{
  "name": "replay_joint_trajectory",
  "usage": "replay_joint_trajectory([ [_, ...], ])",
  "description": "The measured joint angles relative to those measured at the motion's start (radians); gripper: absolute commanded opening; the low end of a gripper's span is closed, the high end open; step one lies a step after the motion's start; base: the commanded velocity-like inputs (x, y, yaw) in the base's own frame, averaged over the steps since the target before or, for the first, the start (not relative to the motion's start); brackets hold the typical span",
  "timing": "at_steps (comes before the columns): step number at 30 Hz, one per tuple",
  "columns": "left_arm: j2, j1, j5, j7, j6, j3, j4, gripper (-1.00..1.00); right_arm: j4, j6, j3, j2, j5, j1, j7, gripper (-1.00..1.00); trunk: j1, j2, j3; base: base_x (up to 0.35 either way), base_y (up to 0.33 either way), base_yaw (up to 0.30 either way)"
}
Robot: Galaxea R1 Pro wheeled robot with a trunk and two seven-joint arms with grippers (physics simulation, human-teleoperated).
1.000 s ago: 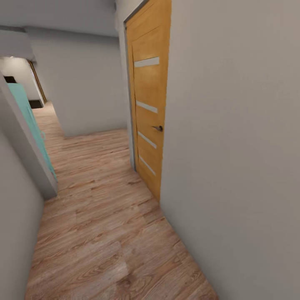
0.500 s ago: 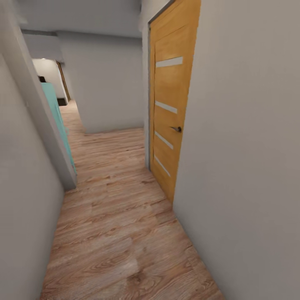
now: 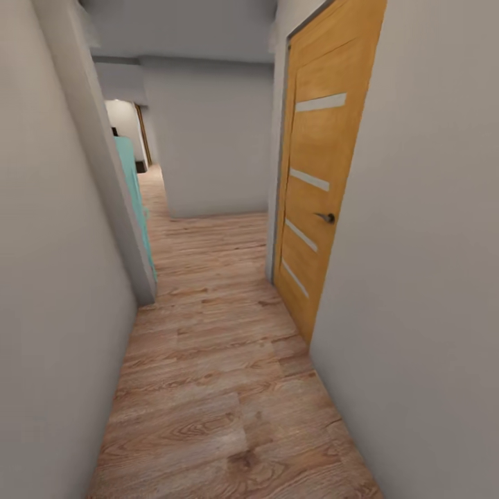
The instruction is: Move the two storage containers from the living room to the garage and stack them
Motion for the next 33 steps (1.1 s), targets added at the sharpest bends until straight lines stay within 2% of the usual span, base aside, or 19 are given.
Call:
replay_joint_trajectory([
  [9, 0.000, 0.000, 0.000, 0.000, 0.000, 0.000, 0.000, 1.00, 0.000, 0.000, 0.000, 0.000, 0.000, 0.000, 0.001, 1.00, 0.000, 0.000, 0.000, 0.000, 0.000, 0.270],
  [14, -0.001, 0.000, 0.000, 0.000, 0.000, 0.000, 0.000, 1.00, 0.000, 0.000, 0.000, -0.002, 0.000, 0.000, 0.001, 1.00, 0.000, 0.000, 0.000, 0.081, 0.000, 0.072],
  [33, 0.000, 0.000, 0.000, 0.000, 0.001, 0.000, 0.000, 1.00, 0.000, -0.001, 0.000, -0.006, -0.001, 0.000, 0.001, 1.00, -0.001, 0.000, 0.000, 0.306, 0.000, 0.003],
])
